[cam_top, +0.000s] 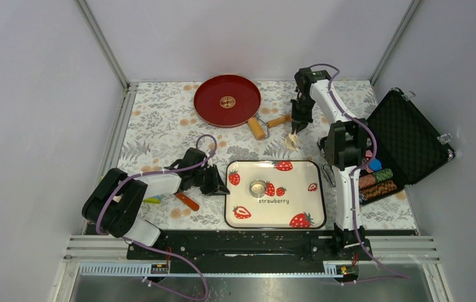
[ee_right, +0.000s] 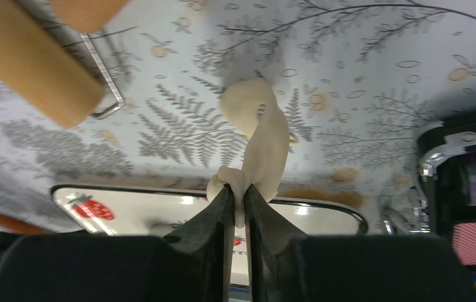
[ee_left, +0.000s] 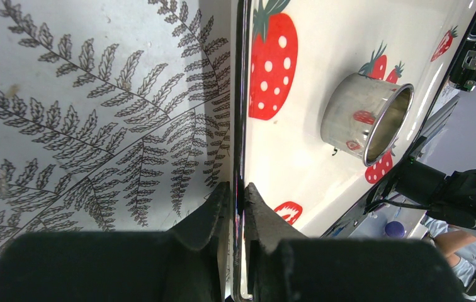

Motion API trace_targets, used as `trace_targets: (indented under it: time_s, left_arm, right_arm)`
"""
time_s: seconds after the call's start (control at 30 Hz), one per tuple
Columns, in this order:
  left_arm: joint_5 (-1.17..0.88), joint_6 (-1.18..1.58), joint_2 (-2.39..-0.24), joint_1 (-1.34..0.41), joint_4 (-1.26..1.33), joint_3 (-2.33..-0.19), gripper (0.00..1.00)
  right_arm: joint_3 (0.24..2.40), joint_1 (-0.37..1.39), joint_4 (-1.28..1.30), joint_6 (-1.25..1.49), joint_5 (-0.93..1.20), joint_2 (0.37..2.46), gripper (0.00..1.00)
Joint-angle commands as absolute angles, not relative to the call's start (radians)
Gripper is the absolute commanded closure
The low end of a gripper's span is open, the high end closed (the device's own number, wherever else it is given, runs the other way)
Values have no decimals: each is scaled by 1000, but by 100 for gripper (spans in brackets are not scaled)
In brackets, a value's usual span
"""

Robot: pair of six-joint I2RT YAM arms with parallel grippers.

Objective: Roll out the dumpling wrappers from the dough

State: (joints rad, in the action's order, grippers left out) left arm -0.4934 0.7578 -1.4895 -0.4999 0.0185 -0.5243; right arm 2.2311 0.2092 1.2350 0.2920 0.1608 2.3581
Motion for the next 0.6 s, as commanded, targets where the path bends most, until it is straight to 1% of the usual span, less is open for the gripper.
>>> trace_targets:
  time_s: [0.0,0.23,0.3,0.37,0.57]
  left_arm:
    - [-421,740,-1516,-512,-23,-518,100]
    - [-420,741,-1515,-512,-23,-516,100]
    - [-420,741,-1515,-512,-22,-517,100]
    - [-420,740,-1515,-512,-21,-516,100]
    - [-420,742,-1513,-512,-22,-517,100]
  right_arm:
    - [2219,204,1272,255,6,2364,76]
    - [2187,206,1274,267,-96,2353,58]
    - [2187,206,1284,262,-137,2343,50]
    - [2186,206,1294,261,-174,2329,43]
    - [2155,214,1292,260,-191,2225,34]
